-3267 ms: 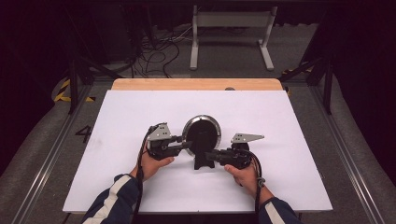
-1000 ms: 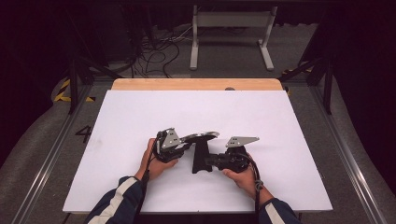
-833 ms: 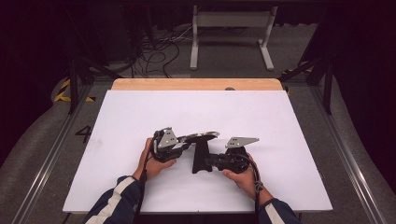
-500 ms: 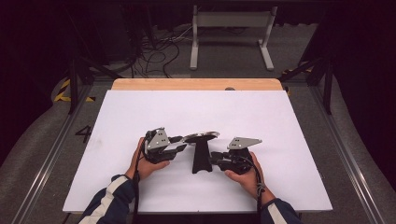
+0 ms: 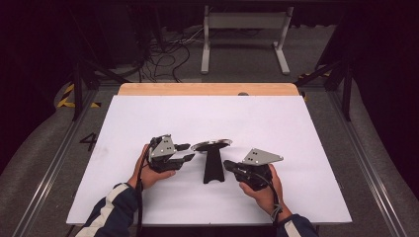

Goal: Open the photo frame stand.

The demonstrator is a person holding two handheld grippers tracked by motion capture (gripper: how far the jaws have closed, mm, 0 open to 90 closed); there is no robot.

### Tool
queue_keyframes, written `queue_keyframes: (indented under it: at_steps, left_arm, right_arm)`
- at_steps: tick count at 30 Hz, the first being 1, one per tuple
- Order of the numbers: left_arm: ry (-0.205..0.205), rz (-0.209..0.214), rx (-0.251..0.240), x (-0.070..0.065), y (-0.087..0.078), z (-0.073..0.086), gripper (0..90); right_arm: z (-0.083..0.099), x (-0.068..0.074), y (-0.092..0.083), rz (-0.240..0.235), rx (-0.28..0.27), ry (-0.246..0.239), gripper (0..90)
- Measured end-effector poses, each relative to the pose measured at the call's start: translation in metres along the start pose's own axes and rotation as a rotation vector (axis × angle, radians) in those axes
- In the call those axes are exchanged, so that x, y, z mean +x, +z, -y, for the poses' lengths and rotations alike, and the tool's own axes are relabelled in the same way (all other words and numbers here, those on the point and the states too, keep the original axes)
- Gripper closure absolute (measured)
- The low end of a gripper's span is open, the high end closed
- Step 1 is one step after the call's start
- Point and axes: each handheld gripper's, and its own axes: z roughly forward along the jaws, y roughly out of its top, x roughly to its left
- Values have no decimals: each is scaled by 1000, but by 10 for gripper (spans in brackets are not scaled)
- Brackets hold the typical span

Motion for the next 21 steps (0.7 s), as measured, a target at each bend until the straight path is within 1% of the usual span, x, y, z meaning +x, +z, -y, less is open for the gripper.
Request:
queue_keyframes:
  at_steps: [1,2,4,8,11,13,16,21]
  left_arm:
    - [0,9,-3,0,1,-1,601]
    - [-4,10,-5,-1,1,-1,600]
    - [4,9,-2,-2,3,-2,599]
    - [-1,-4,-6,-4,6,-5,600]
    - [-4,-7,1,-4,10,-5,606]
    - [-2,-7,3,-4,12,-5,628]
    - [-20,-12,-1,-3,14,-4,648]
    - [-31,-13,0,-2,16,-3,655]
  right_arm:
    - [0,3,0,-1,-7,0,900]
    - [0,6,1,4,-8,-4,900]
    - [-1,11,3,8,-14,-18,900]
    - [-2,21,10,12,-20,-35,900]
    - [-1,31,18,6,-10,-50,900]
    - [-1,36,24,2,0,-53,900]
    - [0,44,34,-10,11,-63,900]
    - [3,52,48,-10,37,-69,900]
